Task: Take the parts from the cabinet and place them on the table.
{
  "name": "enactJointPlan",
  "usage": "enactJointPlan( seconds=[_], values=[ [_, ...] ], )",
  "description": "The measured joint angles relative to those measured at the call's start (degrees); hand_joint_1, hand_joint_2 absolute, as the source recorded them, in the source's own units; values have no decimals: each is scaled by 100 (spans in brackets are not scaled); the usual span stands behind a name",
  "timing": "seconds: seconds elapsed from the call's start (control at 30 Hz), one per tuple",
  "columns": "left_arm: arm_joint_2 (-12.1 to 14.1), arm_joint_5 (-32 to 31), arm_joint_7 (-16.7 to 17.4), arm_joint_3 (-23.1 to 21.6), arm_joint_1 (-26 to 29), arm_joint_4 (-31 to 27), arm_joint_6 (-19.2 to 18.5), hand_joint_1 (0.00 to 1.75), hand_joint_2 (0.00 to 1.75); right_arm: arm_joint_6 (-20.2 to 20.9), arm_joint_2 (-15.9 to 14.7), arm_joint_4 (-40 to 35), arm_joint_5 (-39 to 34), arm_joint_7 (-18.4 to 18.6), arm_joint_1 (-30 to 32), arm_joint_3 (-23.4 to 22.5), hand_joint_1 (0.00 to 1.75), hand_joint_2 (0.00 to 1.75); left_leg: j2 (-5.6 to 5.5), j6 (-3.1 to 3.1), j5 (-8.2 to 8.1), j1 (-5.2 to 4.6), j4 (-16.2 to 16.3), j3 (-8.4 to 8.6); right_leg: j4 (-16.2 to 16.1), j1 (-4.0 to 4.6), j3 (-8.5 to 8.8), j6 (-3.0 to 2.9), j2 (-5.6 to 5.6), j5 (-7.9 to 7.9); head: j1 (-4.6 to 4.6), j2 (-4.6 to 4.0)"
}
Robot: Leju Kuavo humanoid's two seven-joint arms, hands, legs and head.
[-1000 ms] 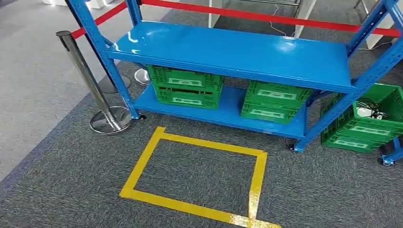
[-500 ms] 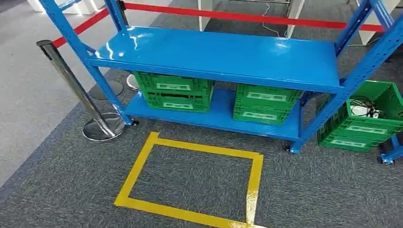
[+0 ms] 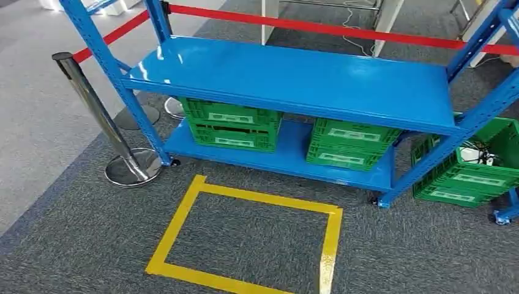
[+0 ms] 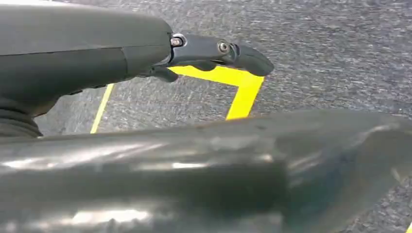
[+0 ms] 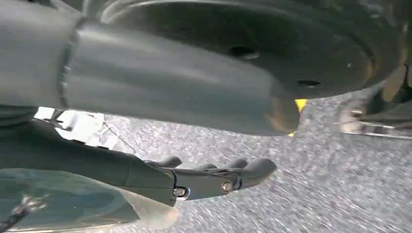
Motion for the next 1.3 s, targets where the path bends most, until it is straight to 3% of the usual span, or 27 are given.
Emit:
enactJointPlan(
  seconds=[0.03, 0.07, 0.1, 0.13, 0.2, 0.27, 0.3, 0.37, 0.4, 0.43, 0.47, 0.53, 0.57, 0.6, 0.7, 0.77, 0.87, 0.9, 0.93, 0.97, 1.03, 1.07, 1.1, 1.13, 1.2, 1.27, 1.3],
  values=[
    [0, 0, 0, 2, 4, 0, 0, 0, 0, 0, 0, 2, 0, 0, 3, 0, 0, 0, 2, -38, -63, 2, -3, 46, -391, -12, 112, -28, -30, 227, 0, 0],
    [4, 0, 0, 4, -11, 0, 0, 0, 0, 4, 2, 11, -2, 2, 1, 0, 0, 0, 3, -79, -96, -2, 27, 103, -381, 25, 85, -43, -47, 1, -7, 0],
    [4, 0, 0, 4, -22, 0, 0, 0, 0, 4, 2, 9, -4, -4, -21, 0, 0, 0, 9, -129, -136, -9, 28, 59, -402, 37, 180, -158, -80, -89, 9, 2],
    [2, 0, 0, 4, -19, 0, 0, 0, 0, 4, 2, 4, -7, -4, -13, 0, 0, 0, 23, -169, -186, -7, 28, 104, -411, 44, 174, -219, -61, 61, -15, 2],
    [2, 0, 0, 4, -26, 0, 0, 0, 0, 4, 2, 7, -4, 0, -2, 0, 0, 0, 19, -207, -181, 1, 81, 173, -420, 30, 259, -299, -48, 26, -24, 2],
    [4, 0, -2, 4, -34, 0, 4, 0, 0, 2, 0, 4, -2, 0, 4, -2, 0, 0, 16, -269, -114, 14, 702, -154, -484, 19, 361, -352, -62, -10, -64, 2],
    [4, 0, -2, 4, -40, 0, 4, 0, 0, 2, 0, 4, -4, 0, -1, -2, 0, 0, 16, -298, -228, 21, 1135, -430, -488, 20, 393, -388, -61, -41, -57, 2],
    [4, 0, -2, 4, -31, 0, 4, 0, 0, 2, 0, 4, -2, 0, -9, -2, 0, 0, 16, -326, -663, 22, 1776, -899, -488, 24, 475, -402, -36, -123, -65, 2],
    [4, 0, -2, 4, -20, 0, 4, 0, 0, 2, 0, 4, -2, 0, -5, -2, 0, 0, 16, -325, -789, 22, 1865, -1036, -488, 25, 536, -400, -21, -172, -61, 2],
    [4, 0, -2, 7, -6, 0, 2, 0, 0, 2, 0, 4, -4, 0, -4, -2, 0, 0, 16, -311, -751, 22, 1756, -1078, -489, 27, 612, -398, -7, -227, -70, 2],
    [4, 0, -2, 7, -5, 0, 2, 0, 0, 2, 0, 4, -2, 0, 1, -2, 0, 0, 15, -288, -546, 20, 1492, -1038, -491, 32, 688, -396, -1, -277, -63, 2],
    [4, 0, -2, 7, -3, 0, 4, 0, 0, 2, 2, 4, -2, 0, 3, -2, 0, 0, 16, -189, 215, -7, 630, -848, -501, 41, 807, -371, -3, -380, -63, 2],
    [18, 0, -2, 11, 8, 0, 4, 0, 0, 4, 7, 9, -4, 0, 6, -2, 0, 0, 9, -134, 465, -37, 365, -850, -491, 46, 812, -343, -1, -426, -68, 2],
    [20, 0, -2, 13, 3, 0, 4, 0, 0, 4, 7, 9, -7, 0, 2, -2, 0, 0, -6, -107, 112, -58, 413, -841, -500, 65, 814, -294, 39, -485, -81, 2],
    [11, 0, -2, 13, 18, 0, 4, 0, 0, 4, 7, 4, -4, 0, -21, -2, 0, 0, -20, -22, 293, -48, 287, -726, -463, 69, 1012, -186, 21, -483, -72, 2],
    [9, 0, -2, 15, 1, 0, 9, 0, 0, 7, 4, 2, -4, 0, -32, -2, 0, 0, -21, 26, 313, -13, 237, -547, -249, 56, 911, -141, 13, -637, -53, 0],
    [0, 0, -2, 15, -29, 0, 0, 0, 0, 7, 4, 2, -4, 0, -57, 0, 0, 0, -17, 53, 210, -21, 239, -513, 882, 51, 148, -81, 13, -1115, -24, 0],
    [-2, -2, -2, 15, -28, 0, 0, 0, 0, 7, 4, 0, -4, 0, -54, -2, 0, 0, -18, 54, 169, -21, 241, -475, 1081, 51, -47, -71, 14, -1161, -26, 0],
    [-7, 0, -2, 15, -18, 0, 0, 0, 0, 7, 4, 2, -2, 0, -49, -2, 0, 0, -21, 51, 127, -20, 241, -424, 1044, 48, -113, -65, 12, -1040, -26, 0],
    [-7, 0, -2, 15, -8, 0, 0, 0, 0, 7, 4, 2, -2, 2, -26, -2, 0, 0, -33, 45, 71, -16, 242, -350, 785, 47, -85, -63, 9, -763, -26, 0],
    [-9, -4, -2, 15, -4, 0, -2, 0, 0, 11, 2, 2, -2, 2, -5, 0, 0, 0, -44, 4, -59, -6, 243, -166, -112, 39, 147, -66, 0, -71, -24, 2],
    [-7, -9, -2, 17, 1, 4, -9, 0, 0, 22, 2, 11, -6, 2, 9, -2, 0, 0, -43, -31, -108, -9, 226, -130, -168, 50, 152, -98, -11, -76, -31, 0],
    [-7, -9, -2, 17, -30, 4, -9, 0, 0, 35, 2, 15, -9, 2, -1, 0, 0, 0, -43, -73, -137, -14, 264, -116, -334, 87, 118, -136, -31, -269, -39, 0],
    [-4, -24, -2, 15, -38, 4, -13, 0, 0, 42, 2, 13, -9, 2, -7, 0, 0, 0, -36, -116, -173, -21, 262, -124, -280, 88, 213, -225, -37, -146, -33, 2],
    [-7, -26, -2, 15, -36, 4, -18, 0, 0, 44, 2, 13, -9, 9, 5, -2, 0, 0, -29, -156, -198, -18, 250, -37, -308, 93, 271, -291, -31, -147, -33, 2],
    [-2, -33, -2, 15, -42, 4, -18, 0, 0, 48, 2, 13, -9, 9, 9, -2, 0, 0, -21, -216, -156, -8, 561, -170, -388, 51, 421, -334, -36, -173, -48, 2],
    [-2, -39, -2, 15, -46, 4, -18, 0, 0, 57, 2, 13, -9, 9, 0, -2, 0, 0, -19, -254, -237, 4, 914, -361, -416, 48, 479, -365, -43, -197, -70, 2]
  ],
)
